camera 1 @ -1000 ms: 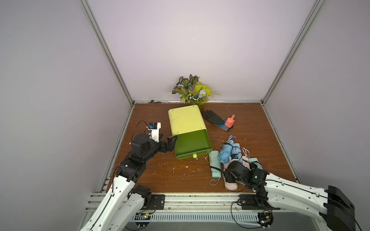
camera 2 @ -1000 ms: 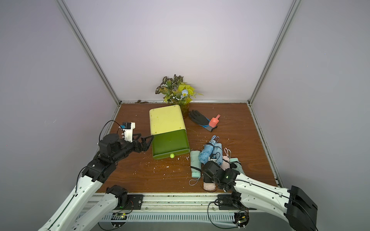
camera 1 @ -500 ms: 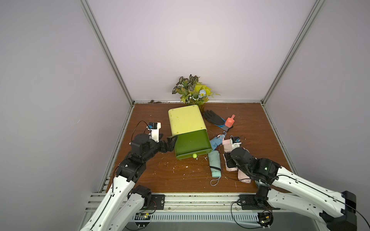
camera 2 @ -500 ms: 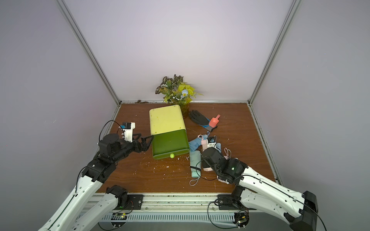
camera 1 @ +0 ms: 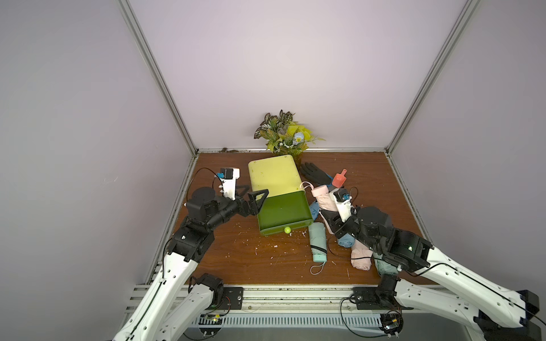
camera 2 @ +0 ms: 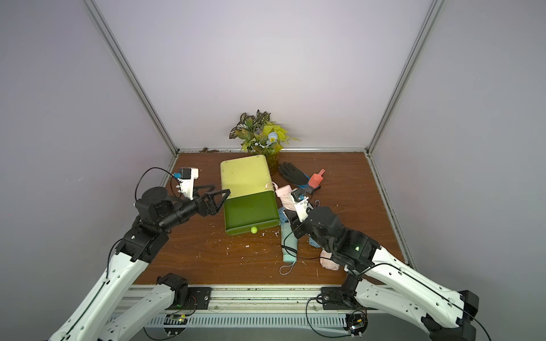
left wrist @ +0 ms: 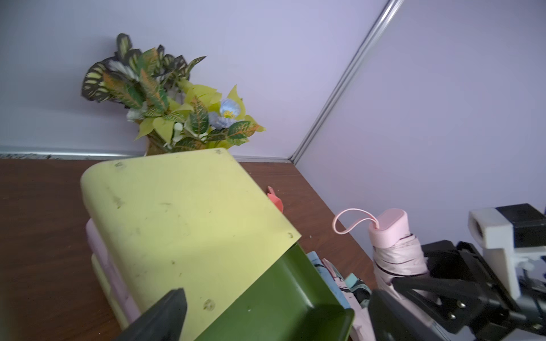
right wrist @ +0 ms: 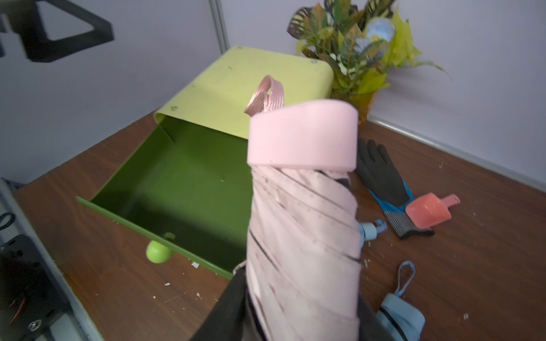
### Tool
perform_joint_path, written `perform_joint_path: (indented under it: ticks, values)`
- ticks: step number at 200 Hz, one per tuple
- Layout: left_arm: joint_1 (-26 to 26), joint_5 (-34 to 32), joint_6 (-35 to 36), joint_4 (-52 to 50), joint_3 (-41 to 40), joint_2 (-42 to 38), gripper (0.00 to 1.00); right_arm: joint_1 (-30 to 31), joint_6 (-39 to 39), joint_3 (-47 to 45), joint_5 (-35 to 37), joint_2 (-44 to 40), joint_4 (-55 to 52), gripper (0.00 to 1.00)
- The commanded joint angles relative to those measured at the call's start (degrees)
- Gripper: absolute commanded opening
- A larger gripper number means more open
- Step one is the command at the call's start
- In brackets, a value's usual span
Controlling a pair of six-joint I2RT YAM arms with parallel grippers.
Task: Place the umbrella in the drawer by color
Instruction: Pick up the umbrella from the center of the board, then place the umbrella in the drawer.
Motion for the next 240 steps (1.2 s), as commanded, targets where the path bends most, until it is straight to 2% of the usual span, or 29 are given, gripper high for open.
perform_joint_path:
  ticks: [1, 26, 46, 90, 153, 204, 240]
  values:
    - [-0.4, 9.3, 3.2, 0.2, 6.7, 4.3, 1.00, -0.1, -10.5, 3.4, -10.7, 0.9, 9.4, 0.45]
    - [-5.3, 11.2, 6.4, -5.3, 11.7, 10.2, 0.99, -0.1, -16.1, 2.4, -16.3, 1.1, 14.9, 0.47]
    - [-7.6, 14.1, 7.4, -5.5, 12.6, 11.4, 0.97, -0.1, -20.0, 2.1, -19.4, 1.0, 16.5, 0.48]
    - [-12.2, 14.3, 12.3, -10.0, 15.0, 12.5, 0.97, -0.1, -24.6, 6.0, -27.4, 3.3, 12.0, 0.52]
    - [-13.5, 15.2, 13.6, -12.2, 15.3, 12.1, 0.95, -0.1, -24.7, 8.8, -27.9, 7.3, 9.4, 0.51]
    - [-14.6, 15.5, 14.0, -14.0, 13.9, 13.5, 0.80, 0.0, -25.8, 10.5, -30.5, 7.9, 10.2, 0.51]
    - [-16.4, 16.5, 13.6, -14.0, 14.1, 14.3, 0.75, 0.0, -27.3, 11.7, -29.5, 9.7, 10.2, 0.51]
